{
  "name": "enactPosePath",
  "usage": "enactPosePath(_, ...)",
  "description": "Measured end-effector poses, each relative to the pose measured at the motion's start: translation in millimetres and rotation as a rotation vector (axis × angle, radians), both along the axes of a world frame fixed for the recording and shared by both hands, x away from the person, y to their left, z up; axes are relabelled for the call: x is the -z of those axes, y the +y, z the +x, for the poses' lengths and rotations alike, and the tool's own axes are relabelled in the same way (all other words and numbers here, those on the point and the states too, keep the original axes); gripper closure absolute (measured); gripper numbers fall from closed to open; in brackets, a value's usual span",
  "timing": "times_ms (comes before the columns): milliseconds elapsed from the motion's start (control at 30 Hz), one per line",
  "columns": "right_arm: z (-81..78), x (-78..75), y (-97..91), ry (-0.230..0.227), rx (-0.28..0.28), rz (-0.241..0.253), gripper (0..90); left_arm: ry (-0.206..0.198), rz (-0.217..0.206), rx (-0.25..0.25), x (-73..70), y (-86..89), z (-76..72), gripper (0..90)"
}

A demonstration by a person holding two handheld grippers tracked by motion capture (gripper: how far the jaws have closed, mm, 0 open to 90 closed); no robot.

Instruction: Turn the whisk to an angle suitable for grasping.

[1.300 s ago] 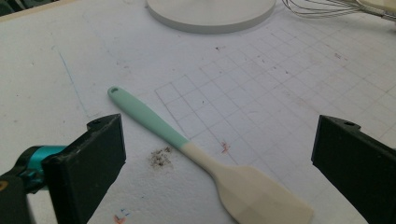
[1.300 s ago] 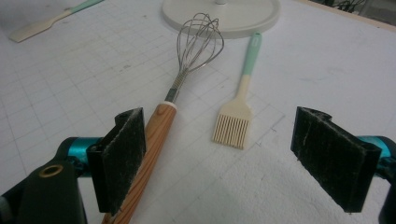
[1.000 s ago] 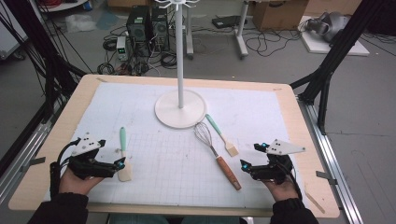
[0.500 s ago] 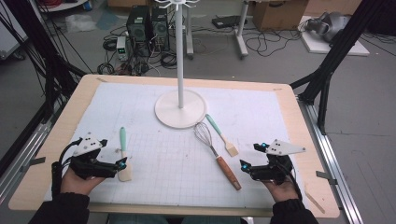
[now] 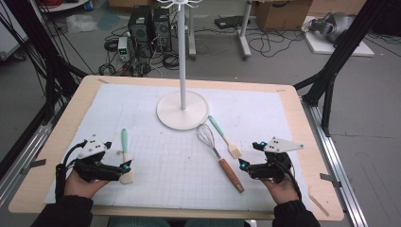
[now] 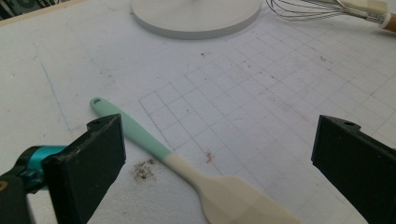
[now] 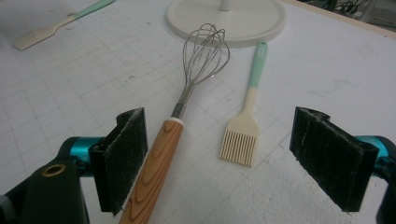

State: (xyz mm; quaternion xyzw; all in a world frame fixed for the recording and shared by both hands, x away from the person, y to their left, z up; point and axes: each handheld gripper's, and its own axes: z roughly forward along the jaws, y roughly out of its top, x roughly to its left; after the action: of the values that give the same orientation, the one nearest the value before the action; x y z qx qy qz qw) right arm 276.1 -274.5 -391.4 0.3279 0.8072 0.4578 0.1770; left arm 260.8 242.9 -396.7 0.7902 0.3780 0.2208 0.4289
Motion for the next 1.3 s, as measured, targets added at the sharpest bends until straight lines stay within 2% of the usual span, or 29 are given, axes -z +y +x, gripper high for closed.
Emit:
enactPosePath(100, 2.7, -3.1, 2.2, 0.018, 0.007, 0.013, 18.4, 0.0, -0.005, 0.0, -0.1, -0.1, -0.1, 3.3)
enactPosePath(233, 8.1, -8.4, 3.0, 0.028, -0.012, -0.001, 20.7, -0.001, -0.004, 0.0, -0.6, 0.1, -0.2, 3.3)
enactPosePath(300, 12.5, -11.8, 3.9, 0.042, -0.014, 0.014, 20.8, -0.002, -0.006, -0.002, -0.8, 0.2, -0.3, 3.3)
enactPosePath(533, 15.3, -15.1, 14.0, 0.05, -0.023, -0.001, 24.9, -0.005, -0.007, -0.002, -1.0, -0.1, -0.3, 3.3)
enactPosePath(700, 16.6, -7.5, 21.7, 0.079, -0.015, 0.012, 29.4, -0.005, -0.008, -0.002, -0.6, -0.1, -0.3, 3.3)
enactPosePath(1100, 19.1, 13.9, 34.0, 0.15, -0.045, -0.026, 37.0, -0.004, -0.001, 0.004, 0.1, -1.1, 0.3, 3.3)
enactPosePath(1300, 20.3, 19.7, 35.5, 0.198, -0.026, -0.026, 41.1, -0.006, -0.002, 0.002, 0.3, -1.0, 0.5, 3.3)
